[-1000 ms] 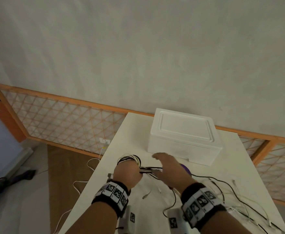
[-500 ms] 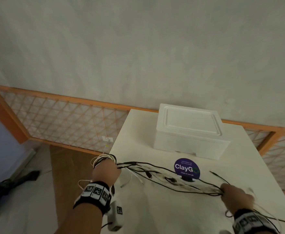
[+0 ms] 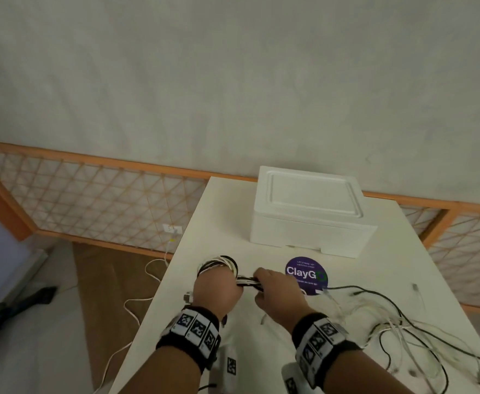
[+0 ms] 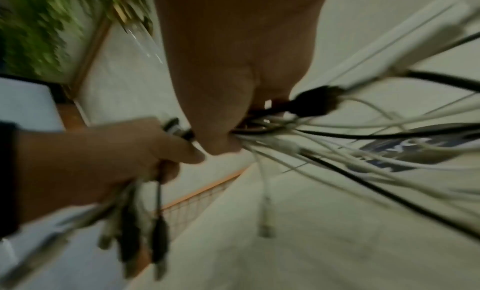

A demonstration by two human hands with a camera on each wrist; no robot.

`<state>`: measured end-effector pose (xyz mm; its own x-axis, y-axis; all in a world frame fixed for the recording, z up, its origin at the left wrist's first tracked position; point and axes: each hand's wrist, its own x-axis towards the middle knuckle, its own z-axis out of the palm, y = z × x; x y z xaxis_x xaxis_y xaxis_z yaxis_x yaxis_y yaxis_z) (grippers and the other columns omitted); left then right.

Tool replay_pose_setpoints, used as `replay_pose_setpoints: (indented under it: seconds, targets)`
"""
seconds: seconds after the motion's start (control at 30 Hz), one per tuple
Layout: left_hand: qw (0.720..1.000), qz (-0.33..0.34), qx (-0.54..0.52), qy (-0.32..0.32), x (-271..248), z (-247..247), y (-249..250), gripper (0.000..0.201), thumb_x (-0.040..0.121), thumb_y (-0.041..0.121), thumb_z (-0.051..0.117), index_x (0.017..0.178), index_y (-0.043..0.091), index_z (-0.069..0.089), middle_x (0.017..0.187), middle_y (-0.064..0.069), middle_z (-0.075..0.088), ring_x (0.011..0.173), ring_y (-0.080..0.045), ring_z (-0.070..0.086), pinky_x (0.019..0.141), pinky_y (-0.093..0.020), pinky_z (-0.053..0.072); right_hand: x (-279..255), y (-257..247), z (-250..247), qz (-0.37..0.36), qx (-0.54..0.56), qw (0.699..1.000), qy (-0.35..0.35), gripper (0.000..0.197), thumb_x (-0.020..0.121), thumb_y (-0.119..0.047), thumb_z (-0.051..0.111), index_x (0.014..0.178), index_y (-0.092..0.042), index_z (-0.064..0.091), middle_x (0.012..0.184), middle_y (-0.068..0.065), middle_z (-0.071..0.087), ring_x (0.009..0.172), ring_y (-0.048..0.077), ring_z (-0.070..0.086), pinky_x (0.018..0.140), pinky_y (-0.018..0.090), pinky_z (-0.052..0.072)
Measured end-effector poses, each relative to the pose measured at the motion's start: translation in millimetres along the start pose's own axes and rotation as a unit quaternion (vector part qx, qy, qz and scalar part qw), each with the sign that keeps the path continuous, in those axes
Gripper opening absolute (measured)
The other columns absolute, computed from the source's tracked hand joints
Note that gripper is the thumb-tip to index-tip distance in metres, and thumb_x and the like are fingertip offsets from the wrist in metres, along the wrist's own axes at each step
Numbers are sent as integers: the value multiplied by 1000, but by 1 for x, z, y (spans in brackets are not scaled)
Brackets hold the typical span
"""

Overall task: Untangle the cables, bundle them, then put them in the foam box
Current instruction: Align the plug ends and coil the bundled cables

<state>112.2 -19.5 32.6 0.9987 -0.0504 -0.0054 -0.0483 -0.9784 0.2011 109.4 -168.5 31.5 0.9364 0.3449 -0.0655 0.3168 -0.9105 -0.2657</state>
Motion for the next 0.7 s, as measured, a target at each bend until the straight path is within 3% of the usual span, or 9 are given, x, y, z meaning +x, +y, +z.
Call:
replay_pose_setpoints:
  seconds: [0.07,0.23,0.3,0.37,0.43,0.57,0.63,0.7]
  targets:
    - [1000,3,2,-4,0,-2,-1,9,84,24,49,81,19,42,72,5,40,73,-17,42,66,-25,35,-3,8,-1,16,3,1000,-12,21,86,-26,50,106,-23,49,89,-7,57,90,22,60,80,34,35]
    - [996,-63,-50,-27,1,1,-22,12,80,24,53,71,18,47,65,4,45,65,-18,49,58,-25,38,-15,43,0,67,2,997,-49,12,83,-38,52,87,-30,44,69,-9,51,74,17,54,78,31,36]
    - [996,-67,-53,-31,0,4,-21,11,81,25,53,73,19,49,66,5,46,66,-18,50,58,-25,38,-16,52,-1,62,-12,997,-47,12,84,-39,52,87,-31,44,68,-11,49,76,15,53,80,31,37]
    - [994,-80,-65,-29,0,5,-25,14,82,26,54,71,19,48,66,4,47,67,-19,52,59,-25,40,-22,63,-5,76,-47,994,-68,13,84,-34,52,94,-35,44,83,-13,53,93,16,58,87,33,38]
    - [992,-106,-69,-13,1,0,-38,16,84,28,55,73,18,49,69,3,49,71,-19,53,64,-25,44,-38,85,-10,135,-82,981,-109,22,84,-26,52,102,-37,46,99,-13,59,107,15,58,92,35,36]
    - [993,-108,-40,-9,-2,1,-53,17,85,34,53,75,21,50,72,4,48,73,-18,52,67,-25,45,-59,129,-19,228,-71,966,-99,11,76,-38,49,86,-33,48,88,-14,58,106,14,59,96,39,35]
    - [991,-115,-64,-32,-6,6,-45,24,87,41,55,75,21,52,69,5,49,74,-19,55,66,-26,45,-53,122,-27,220,-48,966,-127,33,72,-48,60,102,-37,53,105,-15,60,114,16,55,103,45,32]
    - [992,-105,-60,-31,-6,10,-37,32,87,51,55,81,19,57,73,4,51,82,-20,60,68,-27,47,-41,105,-36,189,-44,970,-148,69,69,-48,71,131,-39,41,133,-14,49,126,17,44,108,50,24]
